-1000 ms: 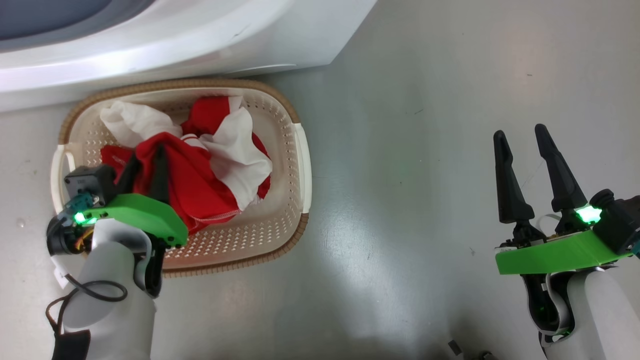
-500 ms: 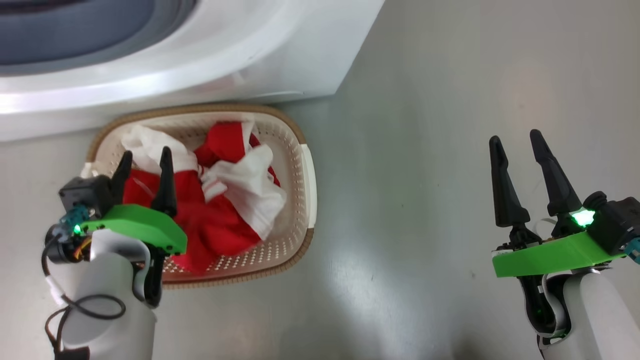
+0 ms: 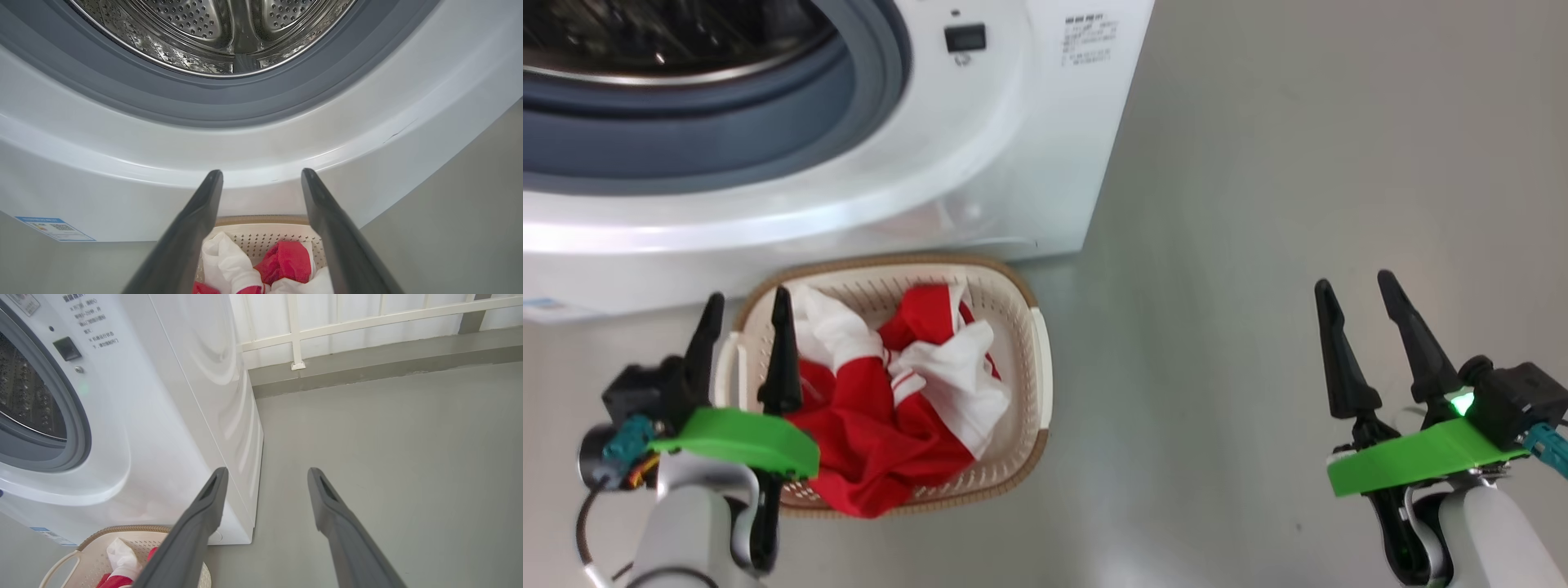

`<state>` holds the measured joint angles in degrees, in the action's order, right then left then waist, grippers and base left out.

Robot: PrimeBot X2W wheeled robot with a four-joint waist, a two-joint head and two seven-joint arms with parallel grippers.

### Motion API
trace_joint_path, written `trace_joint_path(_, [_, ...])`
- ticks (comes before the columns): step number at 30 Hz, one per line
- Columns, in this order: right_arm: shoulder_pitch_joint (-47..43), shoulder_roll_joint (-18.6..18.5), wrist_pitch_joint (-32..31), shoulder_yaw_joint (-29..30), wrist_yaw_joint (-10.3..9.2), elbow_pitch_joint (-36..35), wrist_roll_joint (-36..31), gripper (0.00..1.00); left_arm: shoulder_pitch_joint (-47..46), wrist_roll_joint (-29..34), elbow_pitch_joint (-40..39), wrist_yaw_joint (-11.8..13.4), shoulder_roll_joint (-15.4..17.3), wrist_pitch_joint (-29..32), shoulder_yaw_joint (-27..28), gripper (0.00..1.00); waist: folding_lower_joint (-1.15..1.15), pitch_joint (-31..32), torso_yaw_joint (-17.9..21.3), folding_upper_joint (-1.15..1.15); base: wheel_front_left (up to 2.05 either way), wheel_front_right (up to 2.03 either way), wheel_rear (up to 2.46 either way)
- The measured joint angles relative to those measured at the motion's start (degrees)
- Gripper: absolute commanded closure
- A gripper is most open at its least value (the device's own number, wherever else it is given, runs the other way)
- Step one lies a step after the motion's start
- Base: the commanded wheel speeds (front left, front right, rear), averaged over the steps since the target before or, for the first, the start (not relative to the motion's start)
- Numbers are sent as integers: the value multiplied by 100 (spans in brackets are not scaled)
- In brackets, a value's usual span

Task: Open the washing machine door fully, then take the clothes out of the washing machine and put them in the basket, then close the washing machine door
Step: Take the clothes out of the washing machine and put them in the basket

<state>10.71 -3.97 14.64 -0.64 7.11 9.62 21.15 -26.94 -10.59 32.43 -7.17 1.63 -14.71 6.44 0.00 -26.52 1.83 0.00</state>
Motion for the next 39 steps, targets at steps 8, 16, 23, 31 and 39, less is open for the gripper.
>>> trace_joint_path(8, [-343,-118,0,4,0,89,8,0,669,14,-612,0,0,0,-41,0,0,688,-65,0,0,0,0])
trace_joint_path(16, [-714,-152,-1,33,0,131,20,0,1269,55,-1202,0,2,0,-79,0,0,1262,-123,0,0,0,0])
trace_joint_path(23, [-1033,-147,0,54,0,149,51,0,1895,109,-1656,0,14,0,-47,0,0,1676,-140,0,0,0,0])
trace_joint_path(31, [-1518,-121,-1,175,0,141,62,0,2633,88,-2038,0,24,0,68,0,0,2065,-143,0,0,0,0])
trace_joint_path(39, [-1762,-114,-1,222,0,138,62,0,2961,16,-2157,0,35,0,98,0,0,2281,-152,0,0,0,0])
